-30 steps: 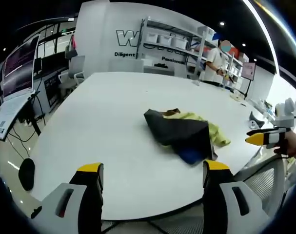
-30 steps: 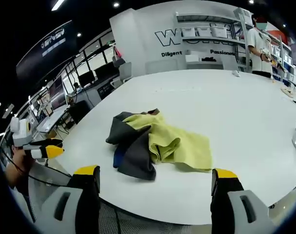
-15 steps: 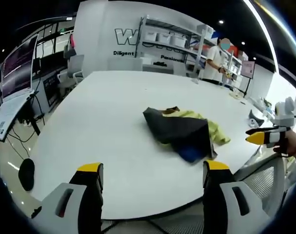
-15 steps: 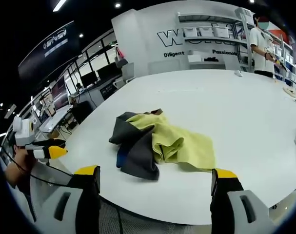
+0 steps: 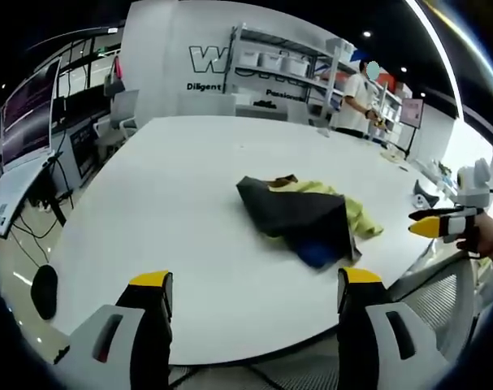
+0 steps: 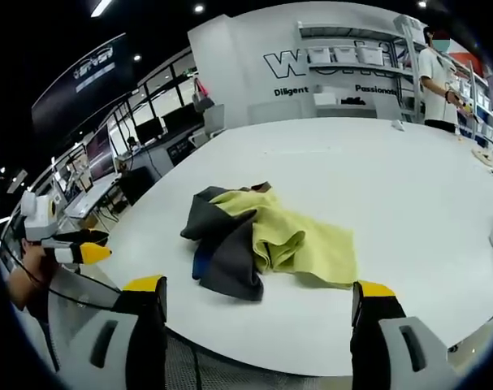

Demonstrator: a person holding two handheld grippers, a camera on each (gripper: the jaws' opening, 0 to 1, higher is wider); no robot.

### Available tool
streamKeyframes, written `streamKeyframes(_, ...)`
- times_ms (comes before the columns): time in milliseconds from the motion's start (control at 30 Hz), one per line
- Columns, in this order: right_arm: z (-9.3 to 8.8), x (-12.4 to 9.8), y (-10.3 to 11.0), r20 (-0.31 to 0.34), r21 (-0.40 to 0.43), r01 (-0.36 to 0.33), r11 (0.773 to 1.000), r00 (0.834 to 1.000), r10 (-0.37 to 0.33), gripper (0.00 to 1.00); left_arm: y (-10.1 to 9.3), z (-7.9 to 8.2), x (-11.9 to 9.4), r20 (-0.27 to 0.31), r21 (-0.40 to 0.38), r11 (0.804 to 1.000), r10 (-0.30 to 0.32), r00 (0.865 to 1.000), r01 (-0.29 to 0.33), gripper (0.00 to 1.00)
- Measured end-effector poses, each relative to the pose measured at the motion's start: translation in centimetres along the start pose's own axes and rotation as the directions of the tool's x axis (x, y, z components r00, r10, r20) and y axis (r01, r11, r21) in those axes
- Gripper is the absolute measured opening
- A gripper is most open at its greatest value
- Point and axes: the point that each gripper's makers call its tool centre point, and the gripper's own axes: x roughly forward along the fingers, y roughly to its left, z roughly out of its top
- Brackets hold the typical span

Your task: Fold the garment on the visible template until the final outline fits inside the template.

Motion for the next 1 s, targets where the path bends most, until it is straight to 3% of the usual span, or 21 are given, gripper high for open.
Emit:
streamKeyframes(400,0.58,-0.27,-0.77,0.020,0.006,0.028,1.000,0.999,-0.028,0.92,-0.12,-0.06,0.03,-0.006,0.004,1.000,-0.007,1.000,0.007,0.82)
streamKeyframes(1000,0.88,-0.19,-0.66,0.018,-0.016,0.017,1.000,1.000,-0.017,0.91,-0.16,-0.22,0.14,-0.017,0.016,1.000,-0.007,1.000,0.007,0.82)
